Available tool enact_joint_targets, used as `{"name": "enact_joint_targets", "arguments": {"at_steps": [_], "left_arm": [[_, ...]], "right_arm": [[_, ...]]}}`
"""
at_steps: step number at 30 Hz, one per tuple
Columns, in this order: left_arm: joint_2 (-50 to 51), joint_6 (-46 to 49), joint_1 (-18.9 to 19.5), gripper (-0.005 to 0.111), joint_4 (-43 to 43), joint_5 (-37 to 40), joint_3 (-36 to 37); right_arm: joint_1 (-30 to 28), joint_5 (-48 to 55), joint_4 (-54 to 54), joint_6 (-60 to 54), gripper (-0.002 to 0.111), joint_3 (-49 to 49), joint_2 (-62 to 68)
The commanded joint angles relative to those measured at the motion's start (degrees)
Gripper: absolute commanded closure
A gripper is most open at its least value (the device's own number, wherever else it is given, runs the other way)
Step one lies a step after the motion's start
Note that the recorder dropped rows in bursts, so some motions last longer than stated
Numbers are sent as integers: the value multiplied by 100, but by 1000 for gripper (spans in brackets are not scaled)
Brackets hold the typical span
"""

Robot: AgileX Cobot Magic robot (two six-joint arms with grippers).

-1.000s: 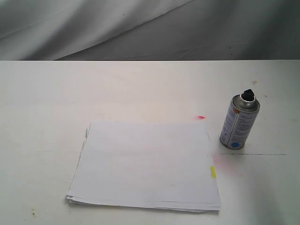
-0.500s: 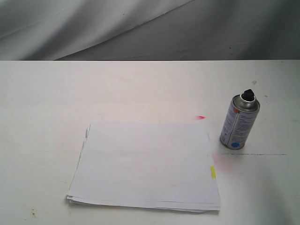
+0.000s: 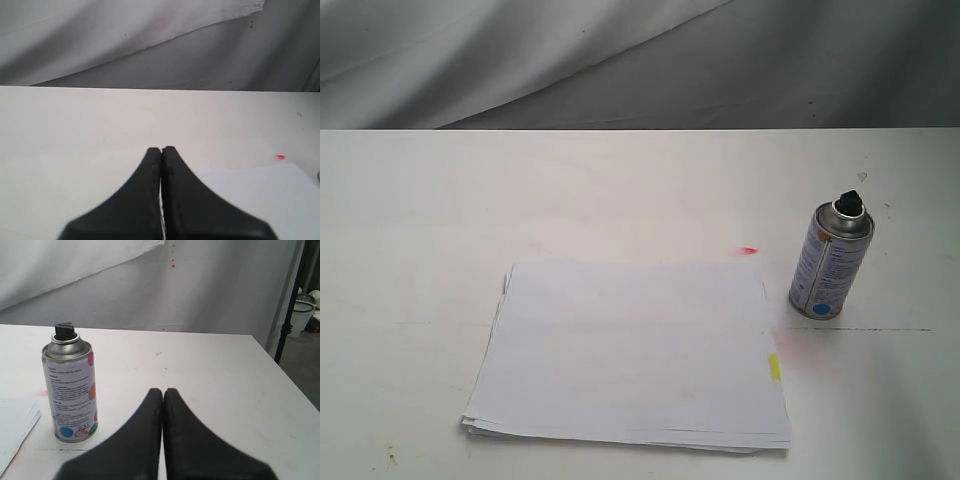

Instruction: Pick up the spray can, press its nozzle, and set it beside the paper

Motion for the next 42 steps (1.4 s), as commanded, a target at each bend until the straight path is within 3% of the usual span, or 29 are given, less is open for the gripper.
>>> {"name": "enact_joint_targets", "arguments": {"at_steps": [1,8,20,22,26,29,38,42], "left_arm": [[-53,-24,-46,107,-36,-72,23],[-794,-32,-438,107,-36,-674,48],[-2738,-154,-437,107,-36,-1007,286],[-2771,-920,-437,107,783,-980,290],[-2771,-3765,-437,107,3540,-980,290],[-2771,-5288,-437,107,5085,-980,290],[-2771,-7753,-437,107,8377,-1022,614],[-2771,-8463,-437,107,9000,-1140,1040]], "right_arm": [[-39,-33,25,18,108,15,-35],[-39,-33,25,18,108,15,-35],[-39,-33,25,18,108,15,-35],[-39,-33,25,18,108,15,-35],[-39,-33,25,18,108,15,-35],[-39,-33,25,18,108,15,-35],[-39,-33,25,18,108,15,-35],[-39,-33,25,18,108,15,-35]]}}
